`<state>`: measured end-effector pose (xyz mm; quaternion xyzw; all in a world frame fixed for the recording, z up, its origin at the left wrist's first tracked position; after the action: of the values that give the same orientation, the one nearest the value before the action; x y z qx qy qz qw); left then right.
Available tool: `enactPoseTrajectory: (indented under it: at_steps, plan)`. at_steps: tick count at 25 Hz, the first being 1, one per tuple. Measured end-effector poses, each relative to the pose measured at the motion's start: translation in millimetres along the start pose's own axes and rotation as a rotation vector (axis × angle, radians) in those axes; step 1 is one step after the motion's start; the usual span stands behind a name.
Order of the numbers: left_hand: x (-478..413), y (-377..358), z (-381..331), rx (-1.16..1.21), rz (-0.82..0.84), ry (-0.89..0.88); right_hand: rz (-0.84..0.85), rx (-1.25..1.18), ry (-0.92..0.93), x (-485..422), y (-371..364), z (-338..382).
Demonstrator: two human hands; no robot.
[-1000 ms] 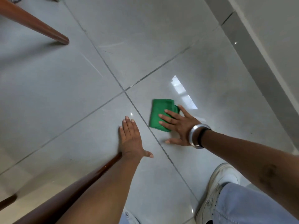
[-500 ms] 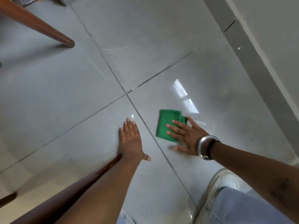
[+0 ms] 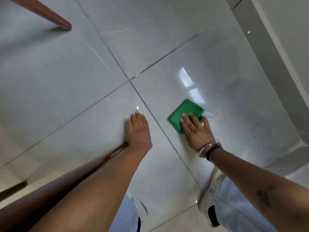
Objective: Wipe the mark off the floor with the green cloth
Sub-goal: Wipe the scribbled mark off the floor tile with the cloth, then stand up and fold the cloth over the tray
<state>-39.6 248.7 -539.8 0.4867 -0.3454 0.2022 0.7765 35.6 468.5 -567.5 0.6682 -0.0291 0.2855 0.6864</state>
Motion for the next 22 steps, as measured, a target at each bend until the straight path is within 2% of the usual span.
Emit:
enactPoseTrajectory:
  at_steps: [2, 4, 6, 8, 9, 11, 12, 13, 15, 16, 18, 20, 22]
  plan:
    - [12, 3, 0, 0.108, -0.041, -0.031, -0.020, 0.049, -0.111, -16, 15, 4]
    - [31, 13, 6, 0.346, -0.052, -0.063, 0.006, -0.078, -0.204, -26, 42, 6]
    - [51, 40, 14, 0.920, 0.166, 0.104, -0.039, -0.493, -0.516, -27, 83, 3]
    - [76, 77, 18, 1.477, 0.447, 0.300, -0.225, -1.185, -0.912, -14, 131, 5]
    - [96, 104, 27, 1.656, 0.490, 0.347, -0.330, -1.485, -0.998, -1, 166, 10]
    - [144, 159, 46, 1.895, 0.576, 0.330, -0.458, -1.896, -0.959, 27, 244, 27]
    - [172, 187, 58, 2.020, 0.657, 0.270, -0.468, -2.054, -0.849, 43, 287, 35]
    - [202, 213, 72, 2.149, 0.706, 0.202, -0.450, -2.176, -0.714, 59, 330, 47]
    - [261, 258, 108, 2.359, 0.627, 0.107, -0.337, -2.294, -0.489, 88, 414, 69]
    - [286, 275, 125, 2.410, 0.526, 0.099, -0.277, -2.317, -0.423, 99, 446, 80]
    - [329, 301, 167, 2.368, 0.294, 0.147, -0.168, -2.271, -0.379, 110, 501, 105]
    - [361, 307, 213, 2.302, 0.151, 0.176, -0.101, -2.059, -0.425, 110, 545, 136]
    - [381, 296, 257, 2.277, 0.075, 0.166, -0.099, -1.858, -0.440, 100, 570, 170]
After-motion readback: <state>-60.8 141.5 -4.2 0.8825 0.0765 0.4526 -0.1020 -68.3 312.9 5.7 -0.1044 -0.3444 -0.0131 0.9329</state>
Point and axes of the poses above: each hand's wrist, its own x-axis away from the middle knuckle, its own y-axis out of the back of the hand, z = x × y, the point moved 1 cm from there along -x, towards the middle knuckle, and after that the axes turned 8 degrees about y, right-handed, at the moved point
